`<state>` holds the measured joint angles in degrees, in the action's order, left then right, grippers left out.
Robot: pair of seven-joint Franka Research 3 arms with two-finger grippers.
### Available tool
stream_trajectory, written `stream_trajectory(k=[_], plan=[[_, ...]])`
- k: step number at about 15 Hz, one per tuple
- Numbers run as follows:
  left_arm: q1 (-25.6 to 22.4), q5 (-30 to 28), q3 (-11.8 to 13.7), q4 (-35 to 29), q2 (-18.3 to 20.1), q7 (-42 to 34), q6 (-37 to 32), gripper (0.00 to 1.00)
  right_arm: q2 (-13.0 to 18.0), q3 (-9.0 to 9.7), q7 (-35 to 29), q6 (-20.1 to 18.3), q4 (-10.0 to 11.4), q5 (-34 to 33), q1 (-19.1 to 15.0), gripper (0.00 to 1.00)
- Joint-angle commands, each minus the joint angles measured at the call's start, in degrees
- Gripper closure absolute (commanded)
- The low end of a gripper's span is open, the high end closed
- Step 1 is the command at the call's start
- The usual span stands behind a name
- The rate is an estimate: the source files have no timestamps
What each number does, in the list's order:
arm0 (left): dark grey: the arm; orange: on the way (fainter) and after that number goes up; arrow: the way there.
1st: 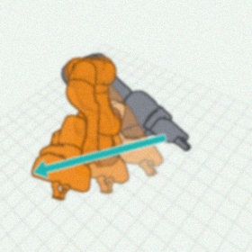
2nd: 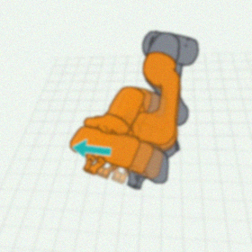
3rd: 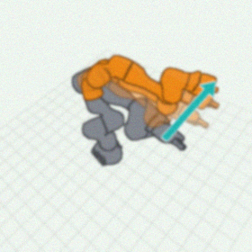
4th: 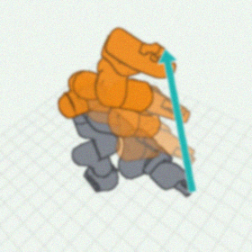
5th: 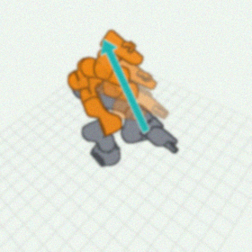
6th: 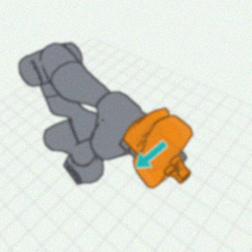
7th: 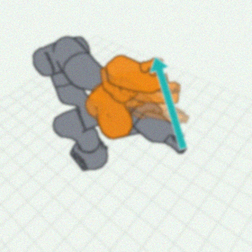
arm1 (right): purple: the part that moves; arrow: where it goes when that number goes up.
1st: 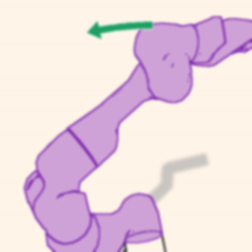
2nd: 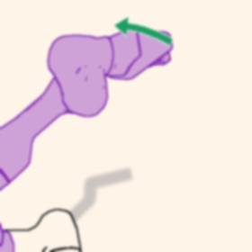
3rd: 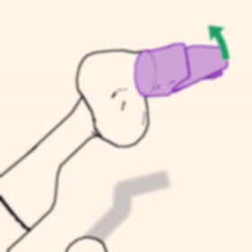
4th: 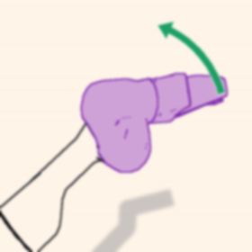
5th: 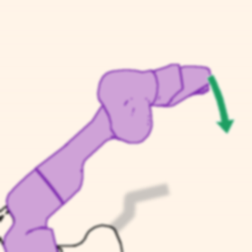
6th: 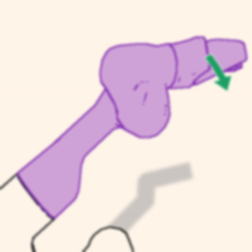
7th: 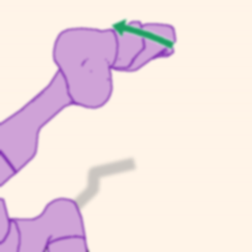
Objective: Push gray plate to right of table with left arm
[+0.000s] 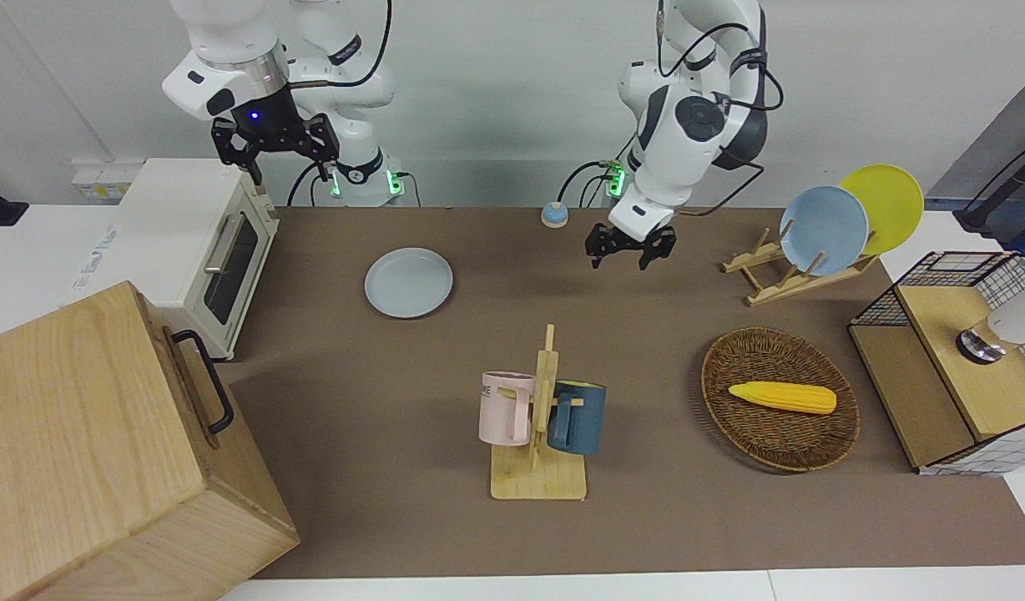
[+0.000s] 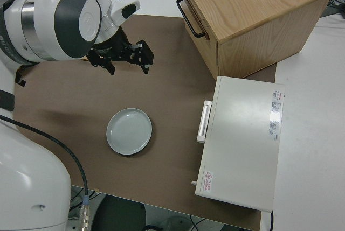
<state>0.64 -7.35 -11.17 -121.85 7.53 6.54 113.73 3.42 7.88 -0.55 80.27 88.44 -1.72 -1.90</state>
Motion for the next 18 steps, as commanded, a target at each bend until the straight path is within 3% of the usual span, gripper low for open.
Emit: stream_trajectory(k=[1,6,15,18], plan=[[-4.5,1.99,0.18,3.27,2.4,-6.43,-5.35,0.01,0.54,1.09,0.46,-0.82,-0.03,-0.48,-1.35,0.005],[-4.51,3.04,3.61,11.44,2.58,-8.12,-14.83,0.01,0.54,1.09,0.46,-0.82,-0.03,-0.57,-1.35,0.005],[-4.42,7.0,4.14,22.16,3.28,-8.21,-28.81,0.01,0.54,1.09,0.46,-0.82,-0.03,-0.48,-1.35,0.005],[-4.59,6.91,4.66,23.06,3.37,-7.59,-30.05,0.01,0.54,1.09,0.46,-0.82,-0.03,-0.48,-1.35,0.005]])
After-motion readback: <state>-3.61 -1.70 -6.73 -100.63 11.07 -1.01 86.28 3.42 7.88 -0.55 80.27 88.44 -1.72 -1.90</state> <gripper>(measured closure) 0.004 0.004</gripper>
